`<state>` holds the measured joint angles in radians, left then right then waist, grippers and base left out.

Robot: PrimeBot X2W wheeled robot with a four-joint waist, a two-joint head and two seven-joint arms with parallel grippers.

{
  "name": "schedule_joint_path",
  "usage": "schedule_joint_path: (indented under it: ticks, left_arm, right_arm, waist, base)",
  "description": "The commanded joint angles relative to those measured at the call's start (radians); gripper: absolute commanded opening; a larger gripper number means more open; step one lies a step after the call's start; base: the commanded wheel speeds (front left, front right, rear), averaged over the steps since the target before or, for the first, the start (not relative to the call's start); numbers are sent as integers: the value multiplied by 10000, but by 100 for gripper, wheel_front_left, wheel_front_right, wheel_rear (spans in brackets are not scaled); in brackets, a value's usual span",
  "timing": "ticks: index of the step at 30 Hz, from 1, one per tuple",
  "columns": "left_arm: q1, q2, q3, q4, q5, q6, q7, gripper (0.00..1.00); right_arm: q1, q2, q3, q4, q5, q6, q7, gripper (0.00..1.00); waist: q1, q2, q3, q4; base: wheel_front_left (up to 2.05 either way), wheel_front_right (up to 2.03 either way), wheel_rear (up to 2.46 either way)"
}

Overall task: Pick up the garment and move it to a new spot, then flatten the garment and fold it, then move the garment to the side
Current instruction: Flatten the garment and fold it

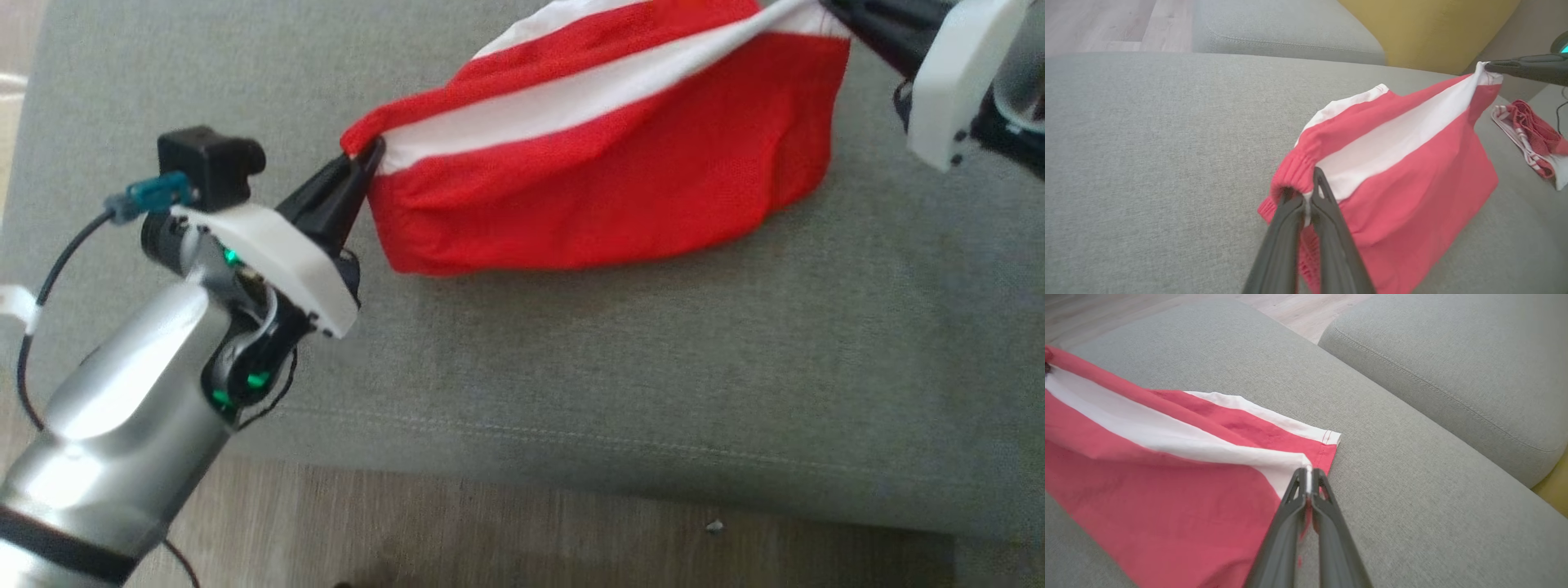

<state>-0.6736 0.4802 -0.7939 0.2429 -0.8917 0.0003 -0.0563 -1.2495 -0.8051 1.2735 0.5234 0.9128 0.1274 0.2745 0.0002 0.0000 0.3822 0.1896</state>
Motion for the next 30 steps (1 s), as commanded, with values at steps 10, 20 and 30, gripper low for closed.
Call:
schedule_joint_path:
  ticks: [10,20,30]
  left_arm:
    - [-1580,-669,516,1584,211,-116,-715,0]
    - [-2413,-1378,424,2972,526,-159,-1278,0]
    - [-2777,-2048,517,4146,493,-290,-1711,100]
  right_arm:
    - [-1116,340,20,1031,-470,33,-1081,0]
    - [-1638,668,62,1704,-1381,33,-1686,0]
    - [-1389,1000,66,2312,-816,33,-1729,100]
  waist:
    - [-2,0,1047,581]
    - [-2,0,1596,813]
    - [-2,0,1646,813]
  base:
    - [0,0,0]
    - [0,0,0]
    - [0,0,0]
